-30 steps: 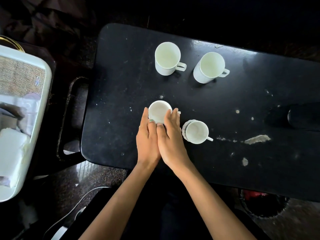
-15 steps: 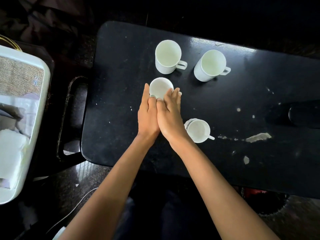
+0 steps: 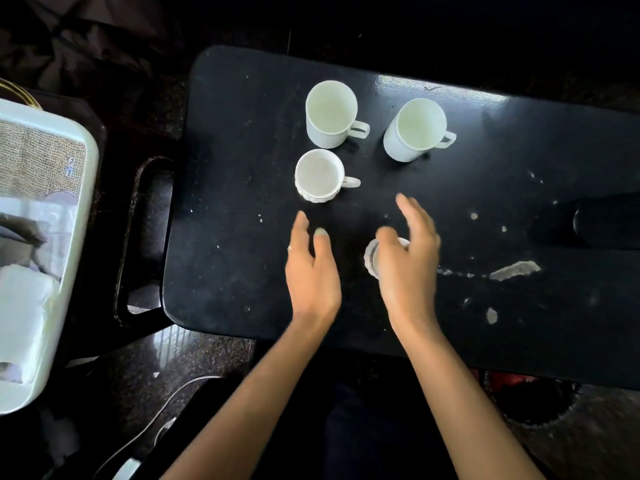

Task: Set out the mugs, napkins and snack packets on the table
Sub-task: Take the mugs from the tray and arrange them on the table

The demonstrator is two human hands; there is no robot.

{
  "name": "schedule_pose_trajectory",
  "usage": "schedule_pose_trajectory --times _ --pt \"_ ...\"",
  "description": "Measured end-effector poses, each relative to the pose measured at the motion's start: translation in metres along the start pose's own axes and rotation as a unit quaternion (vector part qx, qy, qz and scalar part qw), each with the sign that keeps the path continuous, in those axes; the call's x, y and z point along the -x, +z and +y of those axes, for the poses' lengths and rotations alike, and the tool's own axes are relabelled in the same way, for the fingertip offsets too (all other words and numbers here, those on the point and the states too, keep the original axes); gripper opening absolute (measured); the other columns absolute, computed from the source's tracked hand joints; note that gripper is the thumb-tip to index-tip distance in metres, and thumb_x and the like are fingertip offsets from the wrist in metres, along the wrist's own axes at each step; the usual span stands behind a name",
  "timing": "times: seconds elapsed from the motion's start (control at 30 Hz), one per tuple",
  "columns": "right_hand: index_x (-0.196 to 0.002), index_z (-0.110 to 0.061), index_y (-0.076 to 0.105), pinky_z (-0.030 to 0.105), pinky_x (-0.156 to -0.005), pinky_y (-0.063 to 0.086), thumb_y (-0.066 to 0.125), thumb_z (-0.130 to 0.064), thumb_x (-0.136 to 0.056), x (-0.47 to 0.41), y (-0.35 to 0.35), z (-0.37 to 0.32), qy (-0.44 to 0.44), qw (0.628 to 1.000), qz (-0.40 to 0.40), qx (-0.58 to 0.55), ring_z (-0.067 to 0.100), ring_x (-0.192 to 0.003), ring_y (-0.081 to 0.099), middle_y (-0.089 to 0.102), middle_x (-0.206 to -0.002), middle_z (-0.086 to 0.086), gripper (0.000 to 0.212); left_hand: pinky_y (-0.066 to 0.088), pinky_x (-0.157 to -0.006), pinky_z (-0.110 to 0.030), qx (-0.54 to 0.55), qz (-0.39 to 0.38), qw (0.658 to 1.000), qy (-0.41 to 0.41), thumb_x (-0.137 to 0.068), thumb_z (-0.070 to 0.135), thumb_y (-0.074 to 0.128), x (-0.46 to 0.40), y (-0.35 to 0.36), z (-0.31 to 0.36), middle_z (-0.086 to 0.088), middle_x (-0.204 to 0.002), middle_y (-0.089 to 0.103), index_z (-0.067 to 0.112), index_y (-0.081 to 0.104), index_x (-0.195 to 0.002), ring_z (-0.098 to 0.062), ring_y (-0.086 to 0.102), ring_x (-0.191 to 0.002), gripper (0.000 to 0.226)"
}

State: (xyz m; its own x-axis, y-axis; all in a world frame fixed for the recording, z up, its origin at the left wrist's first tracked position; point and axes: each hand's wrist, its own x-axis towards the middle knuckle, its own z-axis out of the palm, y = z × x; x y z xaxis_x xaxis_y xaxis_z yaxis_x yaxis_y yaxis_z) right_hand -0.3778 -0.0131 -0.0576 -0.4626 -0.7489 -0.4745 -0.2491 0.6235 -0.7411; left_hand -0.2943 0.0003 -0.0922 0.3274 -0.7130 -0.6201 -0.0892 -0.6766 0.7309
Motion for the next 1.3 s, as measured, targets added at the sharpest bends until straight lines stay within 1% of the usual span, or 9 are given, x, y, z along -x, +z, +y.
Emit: schedule_pose_trajectory --times 0.17,0.33,0.47,0.67,0.77,0.9,1.13,1.2,1.3 --pt "-0.143 -0.02 0.038 0.049 -0.117 0.017 0.047 -0.002 -0.088 0.026 -0.031 0.047 0.065 0.995 0.051 0.059 0.012 -0.144 0.014 0.023 -0.156 -0.003 0.058 0.025 -0.113 -0.021 -0.012 -0.092 0.995 -0.023 -0.1 0.02 0.042 0.046 0.019 -0.03 0.009 -0.15 0.038 0.026 0.033 -0.147 0.005 0.033 -0.132 0.049" --pt "-0.149 -0.025 0.015 0.02 -0.114 0.006 0.039 -0.004 -0.093 0.036 -0.026 0.068 0.118 0.992 -0.043 -0.001 -0.002 -0.142 0.003 0.004 -0.16 -0.008 0.065 0.021 -0.112 -0.016 -0.037 -0.136 0.99 -0.032 -0.1 0.017 0.039 0.057 0.033 -0.033 0.014 -0.154 0.031 0.029 0.024 -0.15 0.006 0.026 -0.137 0.054" --pt "-0.15 -0.025 0.007 0.015 -0.108 0.005 0.036 -0.007 -0.096 0.024 -0.023 0.068 0.123 0.99 -0.07 -0.023 -0.013 -0.13 -0.002 -0.003 -0.159 -0.01 0.064 0.028 -0.104 -0.01 -0.027 -0.14 0.989 -0.041 -0.1 0.015 0.037 0.05 0.04 -0.027 0.014 -0.149 0.04 0.03 0.025 -0.149 0.005 0.037 -0.13 0.054" --pt "-0.15 -0.023 0.006 0.022 -0.114 0.006 0.036 -0.011 -0.096 0.002 -0.023 0.064 0.098 0.992 -0.074 -0.004 -0.005 -0.137 -0.003 -0.005 -0.159 -0.008 0.064 0.037 -0.091 -0.008 -0.019 -0.142 0.989 -0.028 -0.098 0.014 0.037 0.039 0.052 -0.018 0.021 -0.131 0.055 0.032 0.032 -0.147 0.006 0.052 -0.113 0.052" --pt "-0.15 -0.028 0.006 0.036 -0.119 0.015 0.036 -0.017 -0.096 -0.007 -0.022 0.06 0.105 0.992 -0.067 -0.009 0.011 -0.145 0.004 -0.003 -0.158 -0.011 0.063 0.034 -0.082 0.003 -0.009 -0.144 0.989 -0.018 -0.098 0.013 0.037 0.03 0.057 -0.012 0.04 -0.109 0.049 0.03 0.034 -0.146 0.024 0.048 -0.099 0.052" --pt "-0.15 -0.028 0.01 0.044 -0.117 0.021 0.034 -0.026 -0.096 -0.02 -0.019 0.052 0.105 0.992 -0.055 -0.037 0.015 -0.145 0.01 -0.001 -0.158 -0.01 0.059 0.033 -0.072 0.008 0.007 -0.154 0.988 -0.018 -0.098 0.012 0.037 0.017 0.065 -0.003 0.04 -0.103 0.046 0.027 0.03 -0.149 0.032 0.046 -0.087 0.054" --pt "-0.15 -0.029 0.006 0.047 -0.117 0.02 0.035 -0.026 -0.096 -0.046 -0.016 0.037 0.093 0.994 -0.051 -0.035 0.017 -0.145 0.011 -0.001 -0.158 -0.008 0.061 0.037 -0.098 -0.013 0.026 -0.164 0.986 -0.004 -0.097 0.009 0.036 -0.003 0.079 0.015 0.01 -0.143 0.047 0.026 0.022 -0.151 -0.003 0.049 -0.122 0.058" --pt "-0.15 -0.029 0.005 0.047 -0.118 0.018 0.036 -0.022 -0.096 -0.051 -0.016 0.034 0.086 0.995 -0.05 -0.023 0.017 -0.145 0.01 -0.002 -0.158 -0.007 0.062 0.035 -0.106 -0.023 0.033 -0.165 0.986 0.001 -0.097 0.009 0.035 -0.007 0.082 0.019 0.007 -0.147 0.045 0.025 0.021 -0.152 -0.008 0.045 -0.129 0.058" --pt "-0.15 -0.028 0.007 0.046 -0.117 0.019 0.037 -0.022 -0.096 -0.054 -0.015 0.032 0.082 0.995 -0.045 -0.021 0.017 -0.144 0.013 0.0 -0.158 -0.005 0.062 0.038 -0.1 -0.02 0.032 -0.159 0.987 0.004 -0.097 0.01 0.036 -0.011 0.085 0.02 0.011 -0.138 0.05 0.025 0.022 -0.152 -0.009 0.049 -0.123 0.059"
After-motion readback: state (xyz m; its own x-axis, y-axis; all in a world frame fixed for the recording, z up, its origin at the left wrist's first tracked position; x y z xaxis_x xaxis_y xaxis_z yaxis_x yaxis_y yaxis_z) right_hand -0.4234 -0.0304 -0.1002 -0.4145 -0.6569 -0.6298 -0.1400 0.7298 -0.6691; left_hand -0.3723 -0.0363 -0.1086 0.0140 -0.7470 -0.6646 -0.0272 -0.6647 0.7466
